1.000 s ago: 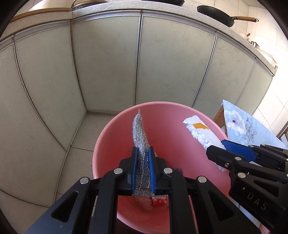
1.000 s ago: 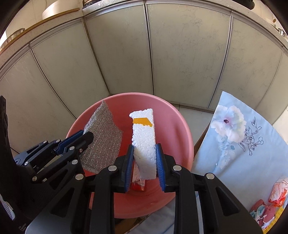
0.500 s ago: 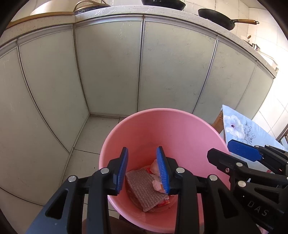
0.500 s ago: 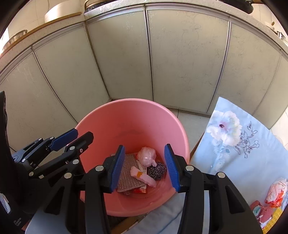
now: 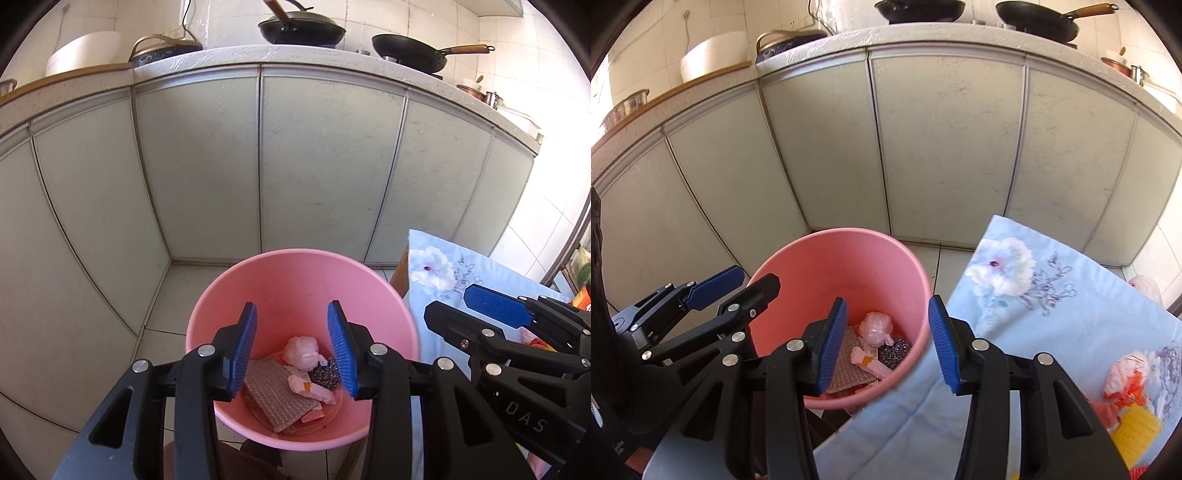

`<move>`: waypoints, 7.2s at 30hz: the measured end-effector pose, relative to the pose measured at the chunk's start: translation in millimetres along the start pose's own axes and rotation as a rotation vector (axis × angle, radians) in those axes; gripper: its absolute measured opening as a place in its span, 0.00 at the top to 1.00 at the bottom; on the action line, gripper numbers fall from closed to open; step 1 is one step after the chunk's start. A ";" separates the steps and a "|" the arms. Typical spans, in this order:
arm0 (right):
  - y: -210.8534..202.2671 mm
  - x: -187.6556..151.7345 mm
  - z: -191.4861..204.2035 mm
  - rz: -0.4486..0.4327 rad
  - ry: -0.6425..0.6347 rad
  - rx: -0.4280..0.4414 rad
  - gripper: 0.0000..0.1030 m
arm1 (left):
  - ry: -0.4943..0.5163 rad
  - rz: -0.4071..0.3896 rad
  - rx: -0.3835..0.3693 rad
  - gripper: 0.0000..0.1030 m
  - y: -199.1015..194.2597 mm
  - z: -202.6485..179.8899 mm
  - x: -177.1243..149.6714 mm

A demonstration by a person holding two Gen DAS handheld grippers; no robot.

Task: Collect trash
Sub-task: 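Move both tools back over the table toward the yellow foam net and red packet, then grasp the yellow foam net with the left tool while the right tool grasps the red plastic packet, then carry the yellow foam net and red packet over the pink bin with both tools, then open both tools to drop the foam net and red packet into the bin, then move both tools back to the table toward the second foam net and paper carton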

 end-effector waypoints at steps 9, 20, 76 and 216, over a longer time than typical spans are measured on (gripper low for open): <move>-51.6 -17.0 -22.9 -0.052 0.038 -0.043 0.54 | 0.046 -0.035 -0.070 0.61 -31.4 -30.9 2.1; -115.8 -59.7 -72.5 -0.087 0.096 -0.151 0.54 | 0.128 -0.050 -0.186 0.61 -61.6 -86.6 -4.6; -173.7 -223.4 -215.7 -0.072 0.655 -0.104 0.54 | 0.535 0.102 -0.485 0.92 -72.8 -302.7 -86.8; -37.3 -26.4 -22.3 -0.006 0.026 0.052 0.70 | -0.016 0.077 -0.132 0.70 5.6 -10.3 -18.0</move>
Point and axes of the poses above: each gripper's, at about its wrist camera, not at the fingertips, and y roughly the way its jaws point, z to its left, x to its top, the point moved 6 cm from there along y, roughly the way its jaws point, and after that the axes turned 8 degrees about x, right-handed, at the moved point
